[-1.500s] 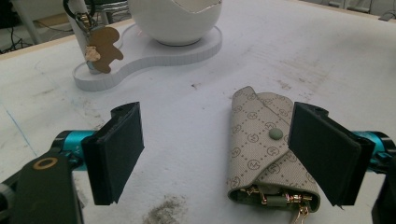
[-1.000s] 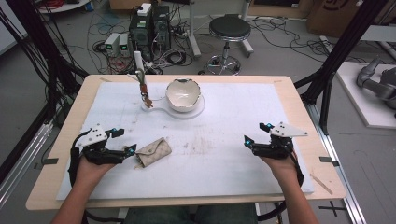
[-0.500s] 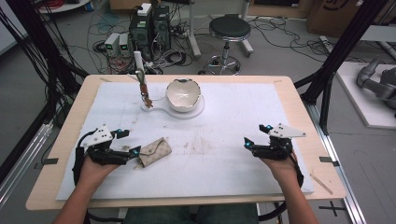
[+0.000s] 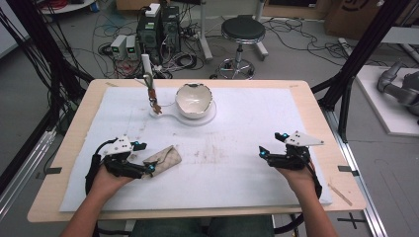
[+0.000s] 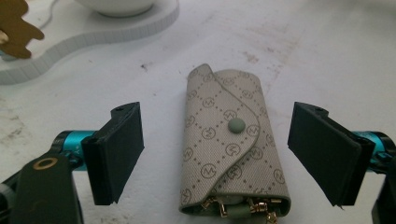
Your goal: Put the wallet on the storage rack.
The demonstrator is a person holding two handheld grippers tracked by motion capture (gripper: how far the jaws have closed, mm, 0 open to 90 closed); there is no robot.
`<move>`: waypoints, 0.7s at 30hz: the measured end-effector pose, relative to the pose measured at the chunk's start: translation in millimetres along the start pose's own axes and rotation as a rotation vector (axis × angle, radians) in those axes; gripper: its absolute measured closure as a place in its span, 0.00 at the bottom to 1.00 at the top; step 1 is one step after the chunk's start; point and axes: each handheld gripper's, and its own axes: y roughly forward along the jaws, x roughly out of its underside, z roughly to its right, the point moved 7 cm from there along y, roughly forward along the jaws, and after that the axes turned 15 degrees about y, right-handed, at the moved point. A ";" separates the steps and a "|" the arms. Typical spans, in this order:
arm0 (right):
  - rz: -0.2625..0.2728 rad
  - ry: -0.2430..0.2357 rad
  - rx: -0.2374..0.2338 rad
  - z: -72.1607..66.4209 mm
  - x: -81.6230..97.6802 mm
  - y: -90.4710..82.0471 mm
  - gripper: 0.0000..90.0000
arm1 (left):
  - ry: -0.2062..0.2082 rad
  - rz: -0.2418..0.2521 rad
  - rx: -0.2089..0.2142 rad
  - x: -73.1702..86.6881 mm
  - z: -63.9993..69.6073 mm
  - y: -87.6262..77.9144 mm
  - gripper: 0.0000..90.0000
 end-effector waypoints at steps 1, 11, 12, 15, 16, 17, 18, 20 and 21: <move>-0.003 -0.004 0.000 0.1 0.2 0.2 0.23 | 0.001 -0.016 0.007 1.5 0.9 2.3 0.20; -0.025 -0.009 -0.004 -1.2 3.1 4.2 0.23 | 0.035 -0.119 0.053 9.1 9.6 17.6 0.20; -0.024 -0.011 -0.005 -1.1 3.1 4.5 0.23 | 0.038 -0.135 0.056 10.8 10.4 19.2 0.20; -0.028 -0.012 -0.006 -1.2 3.5 4.9 0.23 | 0.043 -0.197 0.075 17.9 12.9 24.2 0.20; -0.029 -0.011 -0.006 -1.3 3.7 5.0 0.23 | 0.047 -0.212 0.078 19.7 13.8 25.7 0.20; -0.029 -0.011 -0.006 -1.4 3.7 5.1 0.23 | 0.053 -0.212 0.074 19.2 14.0 25.8 0.20; -0.030 -0.013 -0.006 -1.4 3.8 5.2 0.23 | 0.056 -0.214 0.074 19.4 14.0 25.6 0.20; -0.032 -0.013 -0.007 -1.7 4.1 5.5 0.23 | 0.054 -0.211 0.074 19.3 14.2 26.0 0.20; -0.034 -0.012 -0.008 -1.9 4.3 5.7 0.23 | 0.057 -0.213 0.072 19.4 14.3 25.9 0.20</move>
